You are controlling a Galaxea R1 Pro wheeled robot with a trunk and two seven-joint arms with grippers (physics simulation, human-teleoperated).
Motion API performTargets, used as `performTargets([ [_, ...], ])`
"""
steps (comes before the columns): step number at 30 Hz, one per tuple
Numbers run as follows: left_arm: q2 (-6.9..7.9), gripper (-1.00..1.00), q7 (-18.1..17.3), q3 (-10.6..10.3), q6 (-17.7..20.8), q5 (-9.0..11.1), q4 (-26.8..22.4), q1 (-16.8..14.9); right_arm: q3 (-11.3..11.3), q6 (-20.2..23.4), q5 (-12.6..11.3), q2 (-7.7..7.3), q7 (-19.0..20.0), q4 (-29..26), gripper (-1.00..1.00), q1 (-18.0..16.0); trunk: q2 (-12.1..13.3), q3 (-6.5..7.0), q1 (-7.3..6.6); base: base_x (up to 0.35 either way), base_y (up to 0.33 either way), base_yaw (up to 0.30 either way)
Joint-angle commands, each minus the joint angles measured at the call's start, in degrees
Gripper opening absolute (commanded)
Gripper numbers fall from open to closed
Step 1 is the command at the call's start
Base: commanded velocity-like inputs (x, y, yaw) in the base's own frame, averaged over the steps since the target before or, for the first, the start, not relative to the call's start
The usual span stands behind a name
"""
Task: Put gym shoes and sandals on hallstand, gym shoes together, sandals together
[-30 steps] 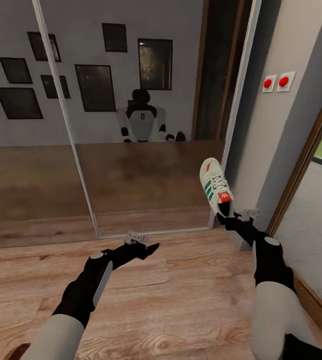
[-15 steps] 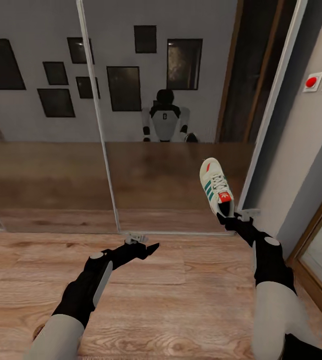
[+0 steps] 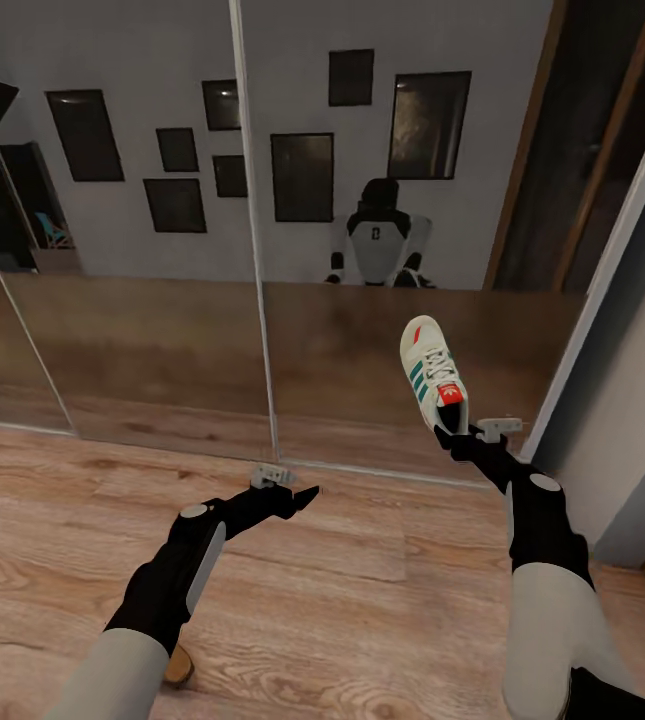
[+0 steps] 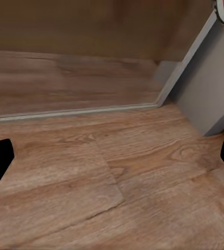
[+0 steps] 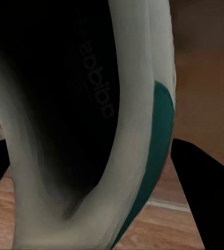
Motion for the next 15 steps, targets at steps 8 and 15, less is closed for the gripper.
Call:
performTargets([
  [8, -0.03, 1.0, -0.2, 0.1, 0.5, 0.1, 0.0, 0.0, -0.2, 0.3, 0.1, 0.06, 0.5, -0.1, -1.0, 0.0, 0.0, -0.06, 0.0, 0.166, -0.18, 0.297],
  [15, -0.03, 1.0, -0.2, 0.1, 0.5, 0.1, 0.0, 0.0, -0.2, 0.3, 0.1, 0.06, 0.5, -0.1, -1.0, -0.1, 0.0, -0.06, 0.0, 0.044, -0.042, 0.297],
])
